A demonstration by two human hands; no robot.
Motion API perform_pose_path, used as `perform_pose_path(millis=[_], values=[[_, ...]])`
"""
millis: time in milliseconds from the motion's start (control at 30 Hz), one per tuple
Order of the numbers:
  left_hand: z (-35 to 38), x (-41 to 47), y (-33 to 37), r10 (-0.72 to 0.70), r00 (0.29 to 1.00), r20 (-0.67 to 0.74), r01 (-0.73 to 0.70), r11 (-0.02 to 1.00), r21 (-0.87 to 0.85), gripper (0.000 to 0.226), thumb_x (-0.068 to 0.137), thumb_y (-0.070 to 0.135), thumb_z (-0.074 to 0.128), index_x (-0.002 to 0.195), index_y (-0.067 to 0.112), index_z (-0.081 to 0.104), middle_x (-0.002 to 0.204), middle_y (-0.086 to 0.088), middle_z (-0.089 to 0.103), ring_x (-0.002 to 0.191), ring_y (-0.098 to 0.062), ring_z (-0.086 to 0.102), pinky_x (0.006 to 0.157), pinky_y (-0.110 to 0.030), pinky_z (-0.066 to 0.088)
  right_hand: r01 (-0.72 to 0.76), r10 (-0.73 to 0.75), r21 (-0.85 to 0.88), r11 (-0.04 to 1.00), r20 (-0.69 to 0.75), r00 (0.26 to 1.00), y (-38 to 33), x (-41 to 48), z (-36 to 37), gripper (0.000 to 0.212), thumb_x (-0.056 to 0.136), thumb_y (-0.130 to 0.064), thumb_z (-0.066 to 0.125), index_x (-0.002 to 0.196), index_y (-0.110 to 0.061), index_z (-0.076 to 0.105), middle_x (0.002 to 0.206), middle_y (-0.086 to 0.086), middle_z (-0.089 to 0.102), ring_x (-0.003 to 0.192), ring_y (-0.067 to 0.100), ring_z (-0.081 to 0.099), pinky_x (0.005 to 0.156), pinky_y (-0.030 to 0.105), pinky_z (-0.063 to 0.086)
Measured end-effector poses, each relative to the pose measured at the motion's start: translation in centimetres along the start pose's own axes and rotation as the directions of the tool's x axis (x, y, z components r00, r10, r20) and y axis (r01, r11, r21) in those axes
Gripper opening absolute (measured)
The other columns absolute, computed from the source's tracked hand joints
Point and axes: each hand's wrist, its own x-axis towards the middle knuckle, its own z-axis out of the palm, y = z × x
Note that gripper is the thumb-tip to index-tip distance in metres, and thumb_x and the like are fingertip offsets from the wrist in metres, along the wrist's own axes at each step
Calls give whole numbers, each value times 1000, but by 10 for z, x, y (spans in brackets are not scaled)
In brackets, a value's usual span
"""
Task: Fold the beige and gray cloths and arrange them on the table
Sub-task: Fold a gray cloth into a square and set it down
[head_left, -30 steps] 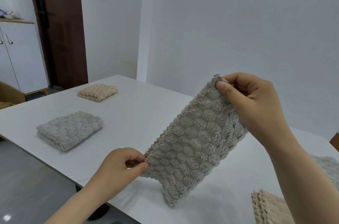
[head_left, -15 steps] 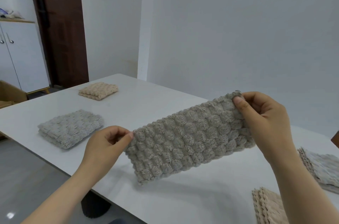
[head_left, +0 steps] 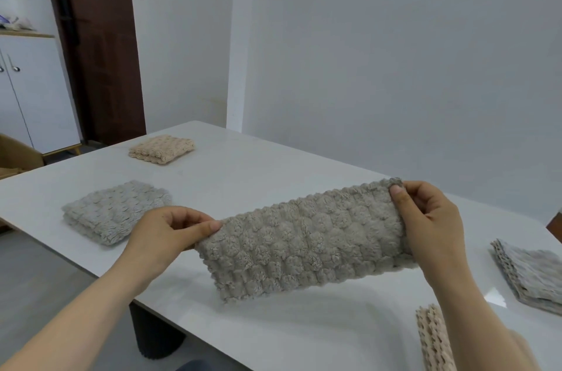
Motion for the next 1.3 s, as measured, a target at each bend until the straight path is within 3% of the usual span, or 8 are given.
perform_pose_path(millis=[133,233,367,433,567,800,1067,1300], values=[[-7,3,-1,-60,980,190,41,994,106,8,81,7,71,84,13,76,67,-1,71,61,-4,63,55,-10,50,37,-36,-56,998,28,999,7,-1,0,12,93,-24,60,82,-21,64,81,2,66,79,20,60,73,34,46],[-7,7,-3,-48,980,194,22,990,136,12,88,13,64,81,7,72,67,-3,68,64,-8,62,66,-18,56,38,-36,-79,996,22,999,14,-1,1,11,93,-24,60,84,-18,64,81,1,65,82,22,59,73,34,45],[3,4,-7,-150,969,194,176,976,-127,23,95,16,52,75,6,59,62,-1,57,62,-15,57,72,-29,53,33,-31,-92,995,22,999,19,-4,2,12,94,-24,59,85,-17,63,76,-1,62,74,19,56,66,31,41],[9,2,-9,-145,981,128,166,972,-170,24,95,21,52,76,7,56,66,-6,50,62,-20,50,67,-32,46,33,-31,-99,995,23,999,20,-6,3,14,94,-26,58,84,-18,62,73,5,62,70,26,55,62,32,39],[20,-5,-8,82,993,-87,-78,995,54,26,95,32,50,87,8,57,52,4,41,42,-9,35,47,-23,31,49,-47,-121,991,17,999,17,-11,4,15,96,-28,54,87,-18,60,75,24,64,73,38,57,60,33,41],[30,-12,-3,175,969,-176,-169,984,52,21,93,31,54,88,11,58,43,9,35,37,-10,28,50,-30,29,79,-77,-144,986,17,997,14,-22,9,11,93,-24,59,83,-23,59,60,3,56,51,6,45,48,13,35],[48,-29,19,207,972,-111,-216,974,-72,23,91,33,57,84,11,59,49,10,39,48,-11,33,54,-28,31,59,-58,-11,998,65,996,-9,-43,24,12,90,-23,63,79,-22,60,51,-10,53,42,7,36,44,13,30],[66,-39,36,212,977,10,-206,956,-207,10,91,19,59,92,10,62,70,-19,58,62,-24,55,56,-25,52,70,-84,88,994,171,982,-30,-64,44,10,90,-24,63,81,-25,59,53,-3,58,41,5,42,44,23,41]])
